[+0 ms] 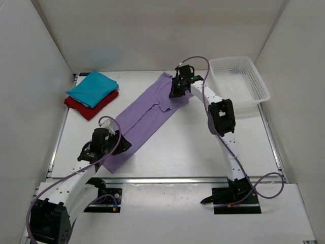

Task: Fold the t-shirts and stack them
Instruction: Rotate the tshirt 90 degrees

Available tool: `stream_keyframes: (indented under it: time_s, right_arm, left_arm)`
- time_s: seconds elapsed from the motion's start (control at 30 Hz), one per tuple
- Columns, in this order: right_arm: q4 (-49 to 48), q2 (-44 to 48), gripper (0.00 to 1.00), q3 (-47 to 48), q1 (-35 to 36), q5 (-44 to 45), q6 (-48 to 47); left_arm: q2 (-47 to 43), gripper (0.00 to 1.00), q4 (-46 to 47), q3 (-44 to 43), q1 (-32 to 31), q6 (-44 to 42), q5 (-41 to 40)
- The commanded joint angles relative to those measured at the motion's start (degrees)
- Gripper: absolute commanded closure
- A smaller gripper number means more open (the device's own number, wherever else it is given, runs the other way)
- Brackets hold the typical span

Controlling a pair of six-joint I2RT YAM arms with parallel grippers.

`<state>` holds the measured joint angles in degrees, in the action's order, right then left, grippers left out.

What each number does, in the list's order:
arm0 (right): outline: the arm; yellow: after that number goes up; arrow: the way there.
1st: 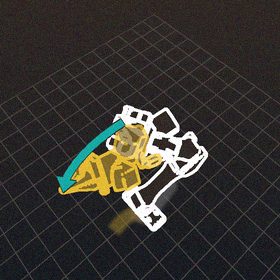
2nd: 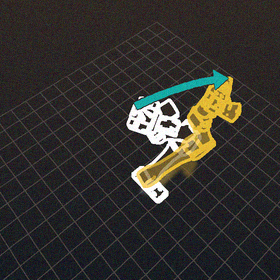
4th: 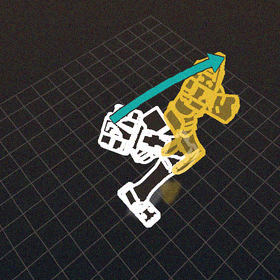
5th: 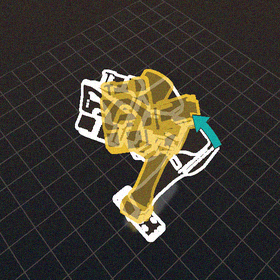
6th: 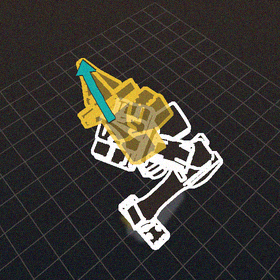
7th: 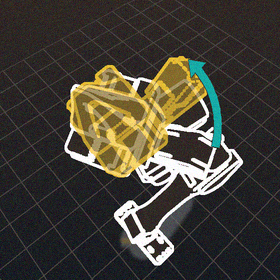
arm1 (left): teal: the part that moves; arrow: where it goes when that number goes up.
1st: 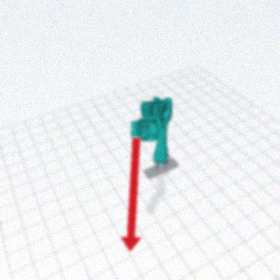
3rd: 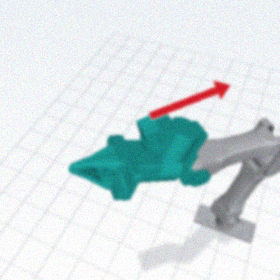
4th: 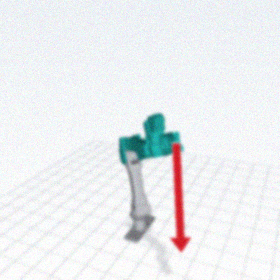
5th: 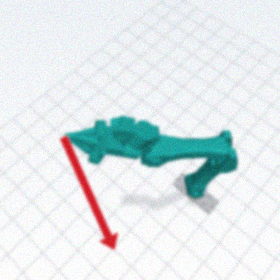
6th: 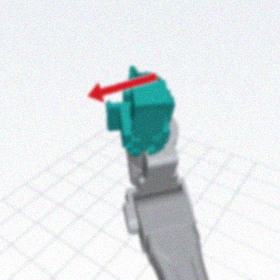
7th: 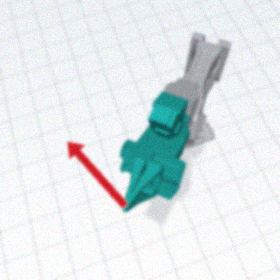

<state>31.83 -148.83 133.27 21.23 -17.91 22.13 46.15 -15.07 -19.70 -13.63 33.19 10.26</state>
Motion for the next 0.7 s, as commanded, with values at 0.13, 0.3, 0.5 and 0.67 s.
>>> stream_keyframes:
  time_s: [0.13, 0.3, 0.5, 0.67]
  right_arm:
    - [-7.6, 37.8, 0.59, -20.0, 0.9, -1.1, -4.6]
    - [-27.7, 54.4, 1.0, -59.0, 6.3, -5.0, 4.4]
    - [-41.4, 58.8, 0.99, -81.7, 19.3, 2.4, 10.4]
    - [-48.0, 52.4, 0.61, -84.6, 23.2, 5.0, 14.4]
  left_arm:
    - [3.2, 0.44, 0.4, -3.6, -3.8, 1.6, -0.4]
    - [5.3, 0.44, 0.3, -5.3, -2.5, 0.0, 1.1]
    - [3.9, 0.44, -2.2, -7.5, 3.0, -3.2, 2.2]
    - [3.9, 0.44, -2.2, -8.9, 1.4, -3.0, 2.0]
